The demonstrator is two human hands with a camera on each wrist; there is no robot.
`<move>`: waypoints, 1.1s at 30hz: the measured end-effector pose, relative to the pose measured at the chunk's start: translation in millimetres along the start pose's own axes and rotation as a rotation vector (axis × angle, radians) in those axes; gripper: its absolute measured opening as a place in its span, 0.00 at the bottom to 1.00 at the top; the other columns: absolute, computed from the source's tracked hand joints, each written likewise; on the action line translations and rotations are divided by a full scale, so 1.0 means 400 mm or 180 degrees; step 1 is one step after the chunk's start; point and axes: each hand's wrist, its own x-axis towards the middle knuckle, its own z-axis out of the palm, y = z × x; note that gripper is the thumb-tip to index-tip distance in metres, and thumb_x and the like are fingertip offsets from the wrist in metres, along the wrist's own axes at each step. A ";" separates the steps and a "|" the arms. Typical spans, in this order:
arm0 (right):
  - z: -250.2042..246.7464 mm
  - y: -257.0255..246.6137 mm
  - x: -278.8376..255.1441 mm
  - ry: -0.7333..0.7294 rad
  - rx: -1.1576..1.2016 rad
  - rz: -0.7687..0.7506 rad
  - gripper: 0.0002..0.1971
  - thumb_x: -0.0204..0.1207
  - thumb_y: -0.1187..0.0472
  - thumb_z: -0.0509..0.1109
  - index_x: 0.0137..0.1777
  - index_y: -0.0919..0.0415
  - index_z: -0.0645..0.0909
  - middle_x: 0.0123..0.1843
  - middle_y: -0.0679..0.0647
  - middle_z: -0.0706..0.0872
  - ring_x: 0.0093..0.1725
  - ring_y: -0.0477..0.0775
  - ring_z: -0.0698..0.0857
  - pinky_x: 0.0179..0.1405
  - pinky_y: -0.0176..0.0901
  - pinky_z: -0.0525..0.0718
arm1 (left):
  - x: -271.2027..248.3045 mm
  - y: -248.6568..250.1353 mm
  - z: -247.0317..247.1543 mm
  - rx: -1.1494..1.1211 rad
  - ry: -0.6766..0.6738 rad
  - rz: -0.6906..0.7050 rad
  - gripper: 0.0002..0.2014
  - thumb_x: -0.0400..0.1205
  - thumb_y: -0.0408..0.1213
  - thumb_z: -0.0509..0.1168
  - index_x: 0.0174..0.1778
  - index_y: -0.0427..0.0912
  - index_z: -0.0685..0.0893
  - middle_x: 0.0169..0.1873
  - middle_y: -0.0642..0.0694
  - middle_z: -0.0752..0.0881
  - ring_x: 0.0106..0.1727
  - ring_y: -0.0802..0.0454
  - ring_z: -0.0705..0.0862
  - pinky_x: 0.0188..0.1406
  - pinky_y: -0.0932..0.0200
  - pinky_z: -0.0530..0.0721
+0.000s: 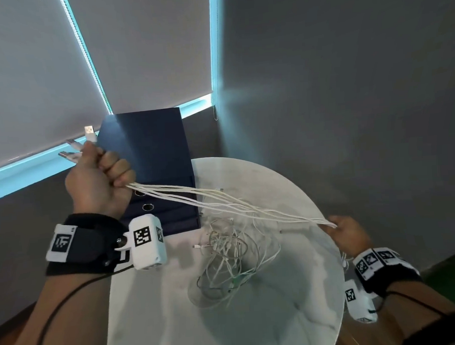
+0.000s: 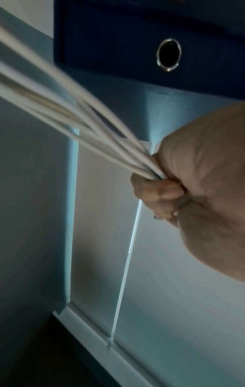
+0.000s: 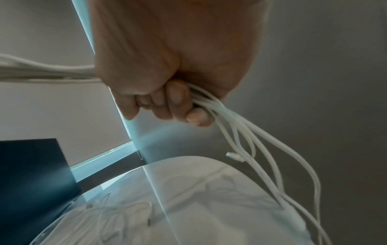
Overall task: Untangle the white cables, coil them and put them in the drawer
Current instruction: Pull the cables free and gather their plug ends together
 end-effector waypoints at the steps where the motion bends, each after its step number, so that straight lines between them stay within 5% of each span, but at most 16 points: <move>1: -0.019 0.004 0.004 0.0095 -0.0099 0.0022 0.12 0.77 0.53 0.73 0.34 0.57 0.85 0.32 0.55 0.88 0.34 0.53 0.85 0.36 0.44 0.79 | 0.001 -0.008 -0.003 0.0008 -0.0003 -0.0019 0.19 0.90 0.47 0.53 0.31 0.51 0.66 0.22 0.55 0.57 0.19 0.59 0.54 0.16 0.66 0.55; 8: -0.087 0.082 0.005 0.0339 -0.0702 0.0256 0.13 0.77 0.51 0.73 0.33 0.57 0.84 0.28 0.53 0.84 0.33 0.59 0.82 0.36 0.47 0.77 | 0.002 -0.095 -0.060 0.0386 0.0105 -0.0285 0.19 0.90 0.47 0.53 0.31 0.51 0.67 0.20 0.56 0.59 0.18 0.61 0.55 0.13 0.66 0.53; 12: -0.069 0.189 -0.017 -0.0209 -0.1395 0.0774 0.16 0.79 0.59 0.67 0.29 0.48 0.76 0.36 0.52 0.86 0.44 0.61 0.87 0.43 0.45 0.78 | -0.015 -0.137 -0.099 0.0916 0.0082 -0.0759 0.17 0.91 0.44 0.53 0.34 0.51 0.68 0.20 0.56 0.60 0.16 0.62 0.56 0.13 0.70 0.52; 15: -0.022 0.262 -0.027 -0.0644 -0.1981 0.1013 0.09 0.83 0.57 0.63 0.50 0.47 0.85 0.60 0.56 0.89 0.60 0.58 0.87 0.56 0.45 0.82 | -0.062 -0.191 -0.087 0.1362 -0.0196 -0.1181 0.16 0.91 0.43 0.53 0.36 0.49 0.69 0.20 0.55 0.61 0.16 0.61 0.56 0.14 0.73 0.55; 17: 0.023 0.299 -0.012 -0.0908 -0.2128 0.0957 0.10 0.81 0.53 0.68 0.56 0.56 0.87 0.59 0.57 0.88 0.59 0.57 0.86 0.56 0.44 0.81 | -0.097 -0.230 -0.064 0.1495 -0.0338 -0.1292 0.15 0.91 0.43 0.54 0.37 0.48 0.70 0.20 0.54 0.61 0.17 0.60 0.56 0.14 0.72 0.56; 19: 0.055 0.280 0.005 -0.1238 -0.2082 0.0857 0.06 0.75 0.52 0.75 0.45 0.54 0.83 0.50 0.56 0.87 0.52 0.56 0.84 0.48 0.41 0.78 | -0.124 -0.263 -0.041 0.1484 -0.0456 -0.1343 0.15 0.91 0.44 0.55 0.37 0.48 0.70 0.22 0.53 0.61 0.18 0.60 0.57 0.15 0.71 0.57; 22: 0.069 0.137 0.027 -0.1387 -0.1699 0.0413 0.06 0.71 0.57 0.77 0.47 0.53 0.84 0.54 0.55 0.88 0.56 0.56 0.85 0.54 0.40 0.79 | -0.149 -0.293 -0.010 0.1448 -0.0619 -0.1340 0.15 0.90 0.45 0.56 0.37 0.49 0.69 0.23 0.53 0.61 0.20 0.59 0.57 0.17 0.68 0.57; 26: 0.081 -0.140 0.016 -0.0352 0.0151 -0.0844 0.04 0.80 0.57 0.70 0.49 0.44 0.83 0.52 0.46 0.89 0.51 0.50 0.89 0.53 0.44 0.85 | -0.179 -0.329 0.027 0.1489 -0.0874 -0.1346 0.18 0.90 0.45 0.56 0.33 0.46 0.66 0.23 0.51 0.62 0.21 0.56 0.59 0.20 0.65 0.62; 30: 0.100 -0.421 -0.077 -0.0546 0.1725 -0.1696 0.12 0.81 0.51 0.68 0.64 0.46 0.82 0.58 0.45 0.89 0.59 0.44 0.87 0.61 0.41 0.84 | -0.208 -0.353 0.056 0.1820 -0.1191 -0.1200 0.19 0.91 0.44 0.55 0.33 0.42 0.68 0.24 0.48 0.64 0.21 0.54 0.62 0.21 0.62 0.66; 33: 0.118 -0.522 -0.115 -0.0789 0.1951 -0.1896 0.17 0.83 0.50 0.64 0.71 0.49 0.79 0.62 0.48 0.88 0.61 0.47 0.87 0.62 0.48 0.85 | -0.221 -0.352 0.070 0.1961 -0.1314 -0.1149 0.18 0.92 0.39 0.52 0.35 0.38 0.70 0.25 0.46 0.68 0.22 0.53 0.65 0.22 0.59 0.69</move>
